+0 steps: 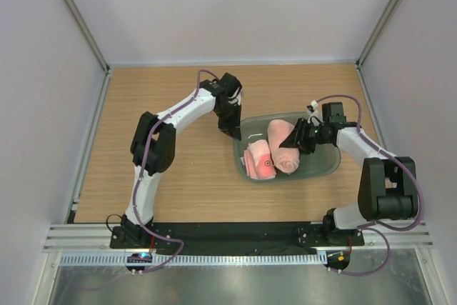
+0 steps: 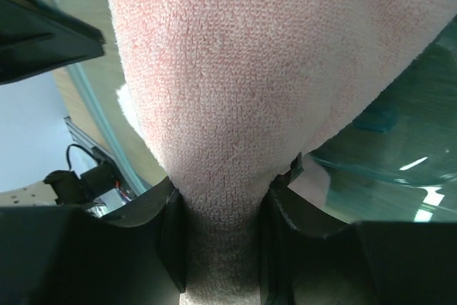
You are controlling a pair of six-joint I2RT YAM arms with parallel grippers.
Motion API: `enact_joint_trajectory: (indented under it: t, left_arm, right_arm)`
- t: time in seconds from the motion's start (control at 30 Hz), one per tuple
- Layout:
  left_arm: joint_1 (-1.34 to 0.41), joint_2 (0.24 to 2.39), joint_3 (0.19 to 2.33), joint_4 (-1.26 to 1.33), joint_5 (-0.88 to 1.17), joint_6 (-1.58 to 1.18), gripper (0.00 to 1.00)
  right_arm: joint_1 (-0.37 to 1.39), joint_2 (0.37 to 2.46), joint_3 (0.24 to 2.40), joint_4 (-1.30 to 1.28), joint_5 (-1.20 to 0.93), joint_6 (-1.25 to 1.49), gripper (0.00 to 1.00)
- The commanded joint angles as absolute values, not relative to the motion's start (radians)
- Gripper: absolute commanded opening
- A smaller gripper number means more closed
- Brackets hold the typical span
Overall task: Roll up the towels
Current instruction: Place the rolled towel into the container
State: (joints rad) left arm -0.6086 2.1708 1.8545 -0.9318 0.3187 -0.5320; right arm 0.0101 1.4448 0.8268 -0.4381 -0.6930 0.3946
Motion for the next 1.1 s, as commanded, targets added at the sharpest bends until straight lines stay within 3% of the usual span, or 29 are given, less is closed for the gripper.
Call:
enact_joint_trajectory:
  t: [0.0, 0.23, 0.33, 0.37, 0.4, 0.5, 0.73, 0.93, 1.07]
  left_arm:
    - [-0.583, 2.194, 1.896, -0.992, 0.236, -0.457, 0.00]
    - [-0.574, 2.201, 1.908, -0.993, 0.262, -0.469, 0.00]
    - [-0.574, 2.204, 1.913, -0.991, 0.268, -0.471, 0.00]
    - [-0.574, 2.206, 1.916, -0.991, 0.271, -0.471, 0.00]
    - [-0.574, 2.209, 1.917, -0.994, 0.270, -0.472, 0.00]
    - [-0.574, 2.207, 1.921, -0.999, 0.268, -0.472, 0.00]
    - [-0.574, 2.214, 1.933, -1.020, 0.261, -0.465, 0.00]
    - [-0.574, 2.224, 1.939, -1.035, 0.268, -0.476, 0.00]
    - [-0.574, 2.230, 1.930, -1.022, 0.287, -0.495, 0.00]
  right_arm:
    - [0.035, 1.492, 0.825, -0.408, -0.602, 0.374, 0.01]
    - [0.064, 1.543, 0.818, -0.416, -0.522, 0.373, 0.03]
    - [0.080, 1.549, 0.833, -0.440, -0.465, 0.367, 0.24]
    - [0.089, 1.545, 0.841, -0.458, -0.431, 0.365, 0.45]
    - [0.100, 1.536, 0.845, -0.472, -0.404, 0.365, 0.54]
    - [0.129, 1.482, 0.857, -0.515, -0.318, 0.370, 0.70]
    - [0.215, 1.381, 0.942, -0.678, -0.146, 0.397, 0.78]
    - [0.216, 1.312, 1.047, -0.810, -0.057, 0.399, 0.99]
    - [0.216, 1.275, 1.101, -0.844, -0.060, 0.403, 1.00]
